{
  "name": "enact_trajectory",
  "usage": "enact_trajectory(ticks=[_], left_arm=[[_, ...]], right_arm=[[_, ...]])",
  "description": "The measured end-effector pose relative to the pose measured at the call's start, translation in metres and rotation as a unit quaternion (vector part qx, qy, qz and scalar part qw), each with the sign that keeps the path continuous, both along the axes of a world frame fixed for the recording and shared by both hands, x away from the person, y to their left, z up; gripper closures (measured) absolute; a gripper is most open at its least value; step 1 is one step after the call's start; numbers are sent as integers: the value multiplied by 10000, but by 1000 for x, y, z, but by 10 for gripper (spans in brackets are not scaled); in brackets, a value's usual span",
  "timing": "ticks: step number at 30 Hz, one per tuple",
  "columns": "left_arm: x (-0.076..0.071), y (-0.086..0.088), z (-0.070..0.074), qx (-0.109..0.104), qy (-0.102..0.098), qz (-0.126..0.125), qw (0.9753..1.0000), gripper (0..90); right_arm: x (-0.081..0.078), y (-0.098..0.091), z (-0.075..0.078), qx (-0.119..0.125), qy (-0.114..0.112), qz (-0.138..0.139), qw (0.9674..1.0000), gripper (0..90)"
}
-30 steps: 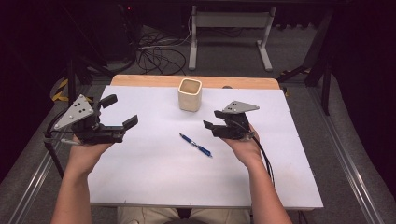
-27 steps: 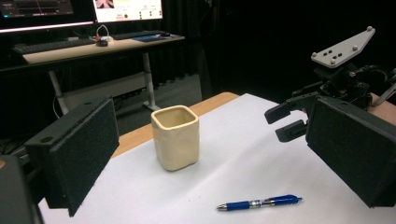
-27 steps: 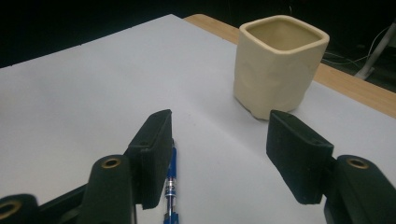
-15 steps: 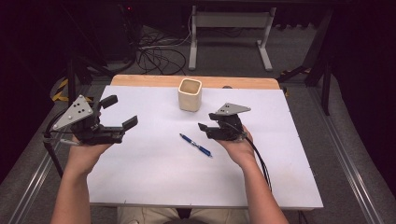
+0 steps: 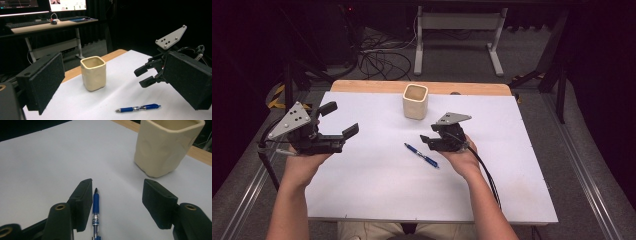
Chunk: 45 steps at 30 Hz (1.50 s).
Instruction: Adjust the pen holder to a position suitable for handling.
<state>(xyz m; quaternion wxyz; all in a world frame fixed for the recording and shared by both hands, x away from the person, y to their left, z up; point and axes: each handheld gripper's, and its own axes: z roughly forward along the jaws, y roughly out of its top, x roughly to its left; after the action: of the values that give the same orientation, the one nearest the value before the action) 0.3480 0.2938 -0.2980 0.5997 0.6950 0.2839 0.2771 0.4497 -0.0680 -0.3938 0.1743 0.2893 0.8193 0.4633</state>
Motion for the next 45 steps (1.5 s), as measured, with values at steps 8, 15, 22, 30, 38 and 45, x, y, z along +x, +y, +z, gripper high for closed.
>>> enact_trajectory(ticks=[8, 15, 22, 30, 38, 45], left_arm=[[0, 1, 0, 6, -8, 30, 10000, 49], [0, 1, 0, 9, -12, 32, 10000, 50], [0, 2, 0, 7, -58, 88, 9999, 49], [1, 3, -1, -60, -40, 82, 9999, 50], [1, 2, -1, -22, -28, 87, 10000, 54], [2, 3, -2, -35, -13, 89, 10000, 54]], right_arm=[[3, 7, -5, -87, 69, 55, 9999, 436], [6, 15, -9, -159, 145, 104, 9997, 436], [11, 21, -14, -213, 224, 128, 9994, 447], [15, 27, -21, -327, 303, 152, 9989, 453], [20, 37, -29, -401, 432, 237, 9980, 469], [22, 44, -35, -506, 503, 289, 9970, 482]])
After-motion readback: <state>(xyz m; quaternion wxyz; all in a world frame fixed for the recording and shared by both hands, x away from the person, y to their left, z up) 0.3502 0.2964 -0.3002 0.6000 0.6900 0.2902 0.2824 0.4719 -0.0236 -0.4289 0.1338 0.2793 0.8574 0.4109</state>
